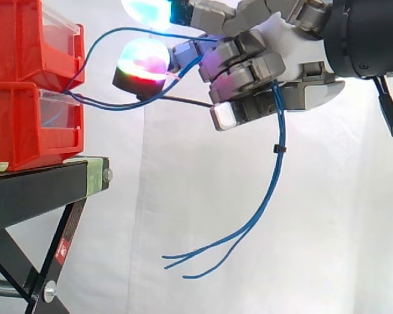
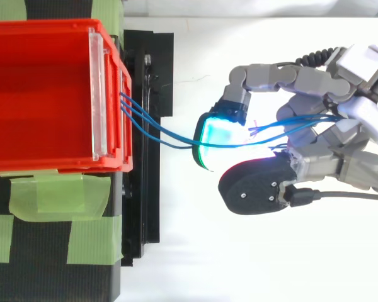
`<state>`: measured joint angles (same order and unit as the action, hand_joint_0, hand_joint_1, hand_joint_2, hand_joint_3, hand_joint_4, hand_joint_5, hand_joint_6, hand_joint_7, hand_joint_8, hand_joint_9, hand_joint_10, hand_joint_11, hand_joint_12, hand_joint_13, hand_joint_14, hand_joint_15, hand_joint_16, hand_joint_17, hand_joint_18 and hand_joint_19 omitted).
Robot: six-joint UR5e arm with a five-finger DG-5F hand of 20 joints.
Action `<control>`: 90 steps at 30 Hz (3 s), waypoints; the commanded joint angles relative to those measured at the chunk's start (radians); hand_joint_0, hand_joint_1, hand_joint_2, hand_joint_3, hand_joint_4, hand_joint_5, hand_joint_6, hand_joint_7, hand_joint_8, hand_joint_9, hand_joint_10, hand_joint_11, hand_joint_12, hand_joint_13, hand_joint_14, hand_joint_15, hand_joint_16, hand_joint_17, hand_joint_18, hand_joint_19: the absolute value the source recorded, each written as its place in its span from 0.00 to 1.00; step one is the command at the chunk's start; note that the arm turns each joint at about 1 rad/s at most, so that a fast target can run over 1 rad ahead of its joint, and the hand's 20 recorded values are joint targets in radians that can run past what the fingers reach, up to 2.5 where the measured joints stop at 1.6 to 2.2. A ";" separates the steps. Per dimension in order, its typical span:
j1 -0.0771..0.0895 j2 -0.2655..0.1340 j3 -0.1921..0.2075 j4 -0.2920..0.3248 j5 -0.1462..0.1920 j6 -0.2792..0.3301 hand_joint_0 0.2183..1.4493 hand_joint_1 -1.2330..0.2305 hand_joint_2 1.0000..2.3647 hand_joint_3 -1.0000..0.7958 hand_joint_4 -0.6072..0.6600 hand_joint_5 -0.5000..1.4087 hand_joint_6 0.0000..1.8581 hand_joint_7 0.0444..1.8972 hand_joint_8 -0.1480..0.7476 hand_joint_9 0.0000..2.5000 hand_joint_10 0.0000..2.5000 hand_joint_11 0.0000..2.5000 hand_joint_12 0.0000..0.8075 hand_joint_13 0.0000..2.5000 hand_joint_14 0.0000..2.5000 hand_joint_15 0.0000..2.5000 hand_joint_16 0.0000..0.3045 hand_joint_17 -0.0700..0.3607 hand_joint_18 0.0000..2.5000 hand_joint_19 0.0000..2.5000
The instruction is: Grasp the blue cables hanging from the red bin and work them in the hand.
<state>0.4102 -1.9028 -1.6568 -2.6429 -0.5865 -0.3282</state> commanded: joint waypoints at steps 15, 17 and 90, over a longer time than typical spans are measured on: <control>-0.010 0.001 0.020 0.000 -0.007 -0.028 0.56 0.43 0.01 0.11 0.69 0.46 0.13 0.73 0.56 0.64 1.00 1.00 0.58 0.70 1.00 0.58 0.61 0.49 0.99 0.22; -0.011 0.001 0.026 0.001 -0.007 -0.031 0.56 0.43 0.01 0.12 0.69 0.46 0.13 0.73 0.56 0.64 1.00 1.00 0.58 0.70 1.00 0.58 0.61 0.49 0.99 0.22; -0.008 0.001 0.040 -0.118 -0.018 -0.107 0.59 0.41 0.02 0.32 0.67 0.42 0.25 0.71 0.56 0.64 1.00 1.00 0.58 0.70 1.00 0.58 0.61 0.49 0.99 0.22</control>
<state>0.4019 -1.9022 -1.6183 -2.7256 -0.6035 -0.4356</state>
